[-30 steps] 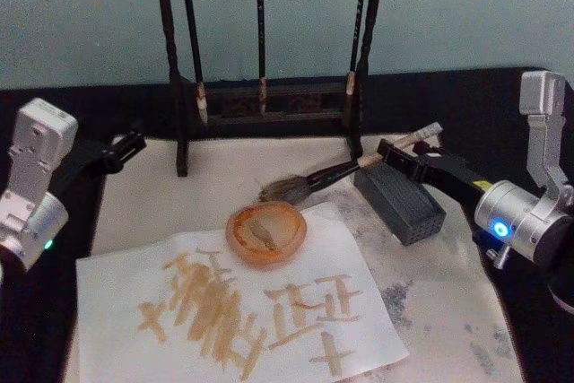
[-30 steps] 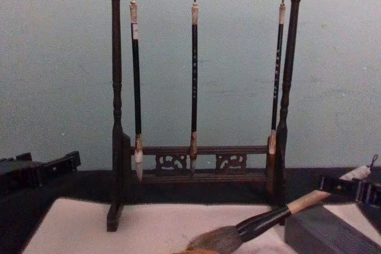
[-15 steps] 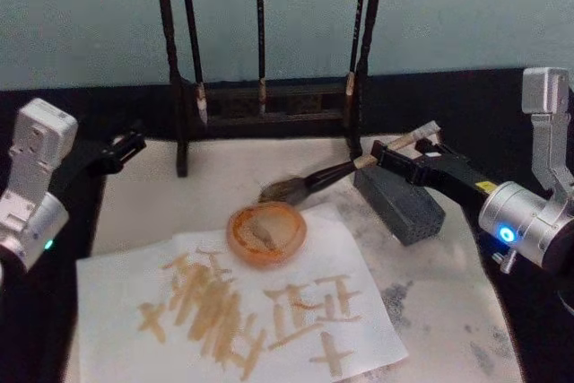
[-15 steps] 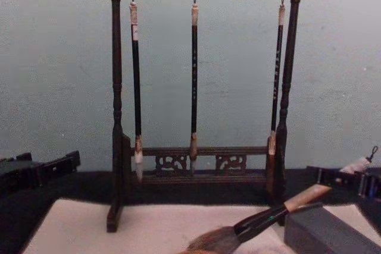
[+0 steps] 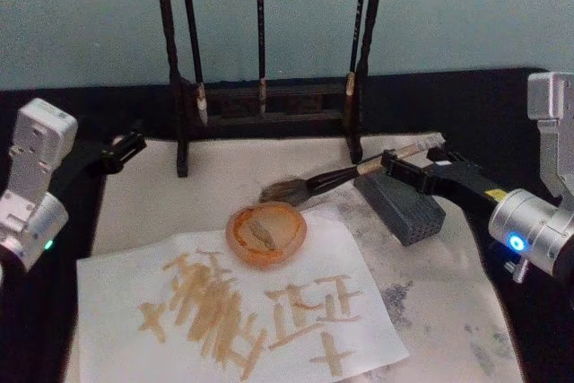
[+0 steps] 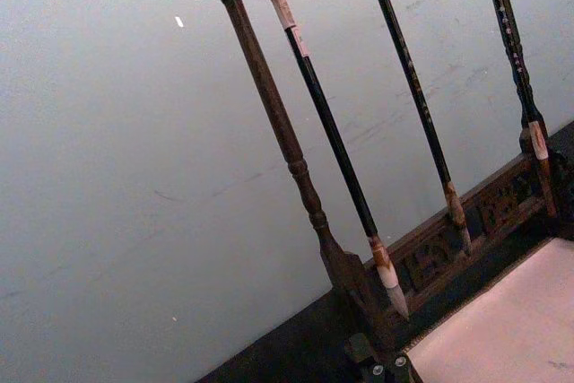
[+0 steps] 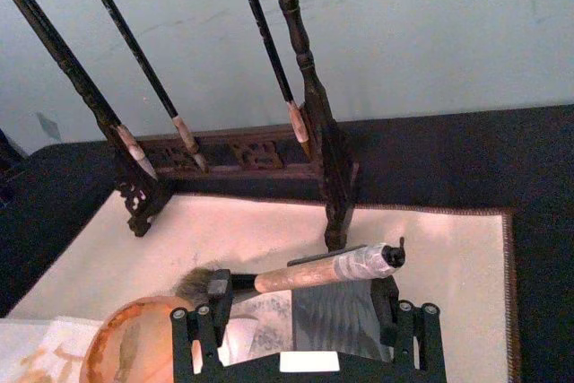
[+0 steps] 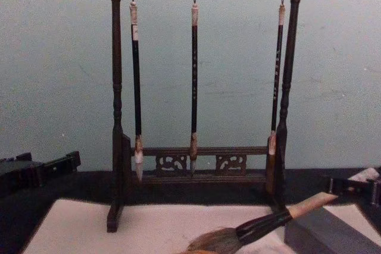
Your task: Pick up the brush from the inkstone, write on the paper, then place the brush back to its original position.
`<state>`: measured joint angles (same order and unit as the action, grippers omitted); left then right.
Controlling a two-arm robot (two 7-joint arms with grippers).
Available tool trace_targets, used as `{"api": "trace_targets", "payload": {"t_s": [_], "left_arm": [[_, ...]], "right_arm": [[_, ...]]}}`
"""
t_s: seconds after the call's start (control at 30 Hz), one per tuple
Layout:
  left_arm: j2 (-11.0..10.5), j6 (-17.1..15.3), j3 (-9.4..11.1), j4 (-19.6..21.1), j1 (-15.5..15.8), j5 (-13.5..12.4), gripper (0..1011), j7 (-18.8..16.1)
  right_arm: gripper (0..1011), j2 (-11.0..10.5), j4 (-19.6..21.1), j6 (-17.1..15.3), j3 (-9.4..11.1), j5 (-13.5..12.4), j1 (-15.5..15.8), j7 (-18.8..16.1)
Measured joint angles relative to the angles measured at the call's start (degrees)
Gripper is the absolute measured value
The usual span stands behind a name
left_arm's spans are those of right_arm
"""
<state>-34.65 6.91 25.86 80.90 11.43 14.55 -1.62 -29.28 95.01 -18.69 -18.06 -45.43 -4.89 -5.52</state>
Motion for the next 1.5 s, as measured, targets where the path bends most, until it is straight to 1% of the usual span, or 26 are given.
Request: {"api": "trace_targets", "payload": {"t_s": [0.33, 0.7, 0.9, 0.97, 1.03, 1.07, 1.23, 1.27, 1.33, 1.37, 1.5], "left_arm": [[0.0, 0.0, 0.0, 0.0, 0.0, 0.0, 1002, 0.0], [0.0, 0.0, 0.0, 0.0, 0.0, 0.0, 1002, 0.0], [0.0, 0.0, 0.0, 0.0, 0.0, 0.0, 1002, 0.0], [0.0, 0.0, 0.0, 0.0, 0.0, 0.0, 1002, 0.0], [0.0, 0.0, 0.0, 0.0, 0.0, 0.0, 1002, 0.0], [0.0, 0.0, 0.0, 0.0, 0.0, 0.0, 1002, 0.0], [0.0, 0.0, 0.0, 0.0, 0.0, 0.0, 1002, 0.0], [0.0, 0.0, 0.0, 0.0, 0.0, 0.0, 1000, 0.0], [0.0, 0.0, 0.0, 0.0, 0.0, 0.0, 1002, 0.0], [0.0, 0.0, 0.0, 0.0, 0.0, 0.0, 1002, 0.0], [0.0, 0.0, 0.0, 0.0, 0.0, 0.0, 1002, 0.0]], "right_arm": [[1001, -1.1, 3.0, 0.7, 1.2, 1.2, 2.3, 0.0], [1001, -1.7, 5.3, 1.0, 2.5, 2.6, 4.2, -0.1], [1001, -2.3, 7.3, 1.0, 3.4, 3.2, 5.8, -0.4], [1001, -2.6, 8.3, 1.4, 3.7, 3.8, 6.6, -0.4], [1001, -2.9, 9.1, 1.9, 3.8, 4.5, 7.3, -0.4], [1001, -3.2, 9.8, 2.6, 3.9, 5.6, 8.0, -0.4], [1001, -3.9, 12.2, 4.9, 3.8, 9.5, 10.0, -0.4], [1001, -3.9, 12.2, 4.9, 3.8, 9.5, 10.0, -0.4], [1001, -4.1, 13.2, 5.9, 3.7, 11.3, 10.9, -0.3], [1001, -4.1, 13.2, 5.9, 3.7, 11.3, 10.9, -0.3], [1001, -4.1, 13.8, 6.9, 3.8, 13.5, 11.6, -0.2]]}}
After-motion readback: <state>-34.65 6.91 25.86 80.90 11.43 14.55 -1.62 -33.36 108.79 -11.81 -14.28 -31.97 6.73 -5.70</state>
